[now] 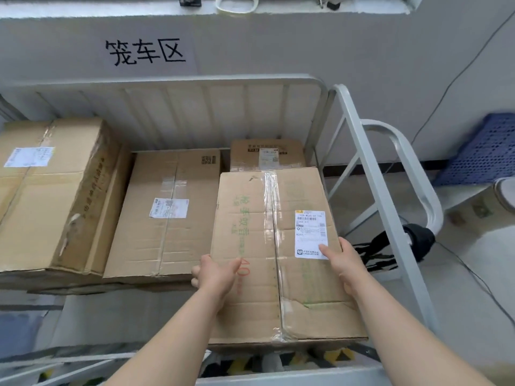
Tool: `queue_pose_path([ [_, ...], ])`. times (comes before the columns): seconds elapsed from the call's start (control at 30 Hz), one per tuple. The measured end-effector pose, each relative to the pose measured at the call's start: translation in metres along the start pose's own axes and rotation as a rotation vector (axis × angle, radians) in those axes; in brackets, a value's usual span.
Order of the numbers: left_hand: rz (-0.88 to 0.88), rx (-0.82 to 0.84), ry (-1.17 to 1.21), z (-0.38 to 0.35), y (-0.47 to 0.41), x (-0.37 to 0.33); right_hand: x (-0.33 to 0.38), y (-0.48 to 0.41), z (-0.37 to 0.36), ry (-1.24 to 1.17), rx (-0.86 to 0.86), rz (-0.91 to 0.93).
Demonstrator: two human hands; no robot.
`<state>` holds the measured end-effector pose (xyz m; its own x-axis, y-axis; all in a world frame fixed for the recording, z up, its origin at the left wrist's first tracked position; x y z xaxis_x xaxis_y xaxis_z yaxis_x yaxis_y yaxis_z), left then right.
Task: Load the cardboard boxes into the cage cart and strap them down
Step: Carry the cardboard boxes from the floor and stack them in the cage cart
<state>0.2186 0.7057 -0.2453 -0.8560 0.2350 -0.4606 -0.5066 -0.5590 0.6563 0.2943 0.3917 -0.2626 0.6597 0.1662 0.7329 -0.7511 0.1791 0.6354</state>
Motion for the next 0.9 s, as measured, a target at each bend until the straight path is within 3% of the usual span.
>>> queue_pose_path([
  [0.37, 0.005, 0.054, -0.030, -0.059, -0.059, 0.019, -0.044, -0.061, -0.012, 0.069, -0.008, -0.075],
  [0.73, -0.011, 0.094, -0.254, -0.081, -0.075, 0.027, -0.067, -0.072, -0.017, 0.329, -0.095, -0.095],
  [0.9, -0.084, 0.076, -0.471, -0.071, -0.067, 0.013, -0.058, -0.061, -0.020, 0.489, -0.135, -0.105],
])
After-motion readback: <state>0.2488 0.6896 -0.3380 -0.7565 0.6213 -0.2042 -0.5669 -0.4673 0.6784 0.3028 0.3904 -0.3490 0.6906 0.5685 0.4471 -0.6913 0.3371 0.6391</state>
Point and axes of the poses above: each hand's wrist, its own y-axis away from the middle knuckle, its own z-axis out of the back of the hand, x = y × z, the point moved 8 cm from there along -y, towards the middle knuckle, and after that the axes turned 6 degrees about -y, right-handed, at the moved point
